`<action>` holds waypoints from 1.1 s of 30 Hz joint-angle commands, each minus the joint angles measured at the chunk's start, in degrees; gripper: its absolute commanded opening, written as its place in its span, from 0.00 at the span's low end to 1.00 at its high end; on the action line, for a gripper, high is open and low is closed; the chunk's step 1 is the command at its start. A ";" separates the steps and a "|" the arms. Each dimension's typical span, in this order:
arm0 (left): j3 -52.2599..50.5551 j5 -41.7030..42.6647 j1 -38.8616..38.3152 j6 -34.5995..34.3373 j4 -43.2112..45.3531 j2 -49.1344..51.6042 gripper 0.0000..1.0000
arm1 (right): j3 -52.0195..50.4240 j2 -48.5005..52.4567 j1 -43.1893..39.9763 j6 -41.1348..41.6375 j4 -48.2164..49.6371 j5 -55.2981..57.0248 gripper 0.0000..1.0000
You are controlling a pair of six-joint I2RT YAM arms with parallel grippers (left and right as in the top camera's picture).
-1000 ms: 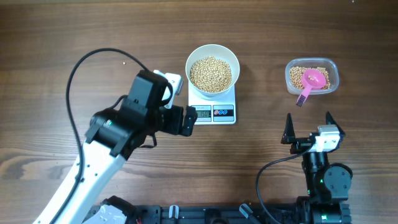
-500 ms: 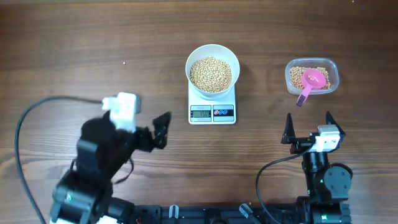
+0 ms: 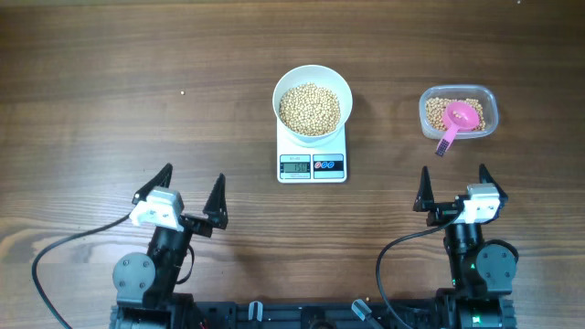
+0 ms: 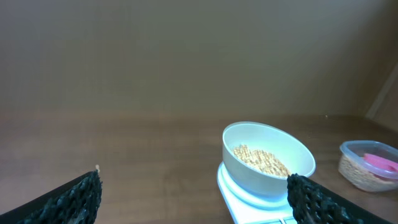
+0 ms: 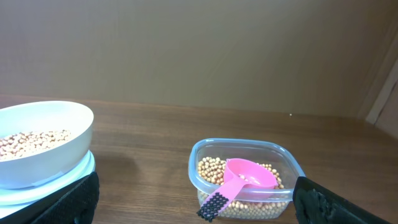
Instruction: Scoop item into bowl and weigh 150g on scale
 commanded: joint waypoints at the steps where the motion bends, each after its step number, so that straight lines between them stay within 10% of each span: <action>1: -1.55 0.44 0.98 7.58 1.77 -1.14 1.00 | -0.07 -0.52 0.22 0.94 0.31 0.96 1.00; 18: -8.33 -3.63 5.33 7.32 6.62 -3.58 1.00 | -0.07 -0.52 0.22 0.94 0.31 0.96 1.00; 22: -8.33 -11.54 5.33 -4.31 0.87 -3.58 1.00 | -0.07 -0.52 0.22 0.92 0.31 0.96 1.00; 33: -8.33 -7.82 5.33 9.01 -0.52 -3.58 1.00 | -0.07 -0.52 0.22 0.92 0.31 0.96 1.00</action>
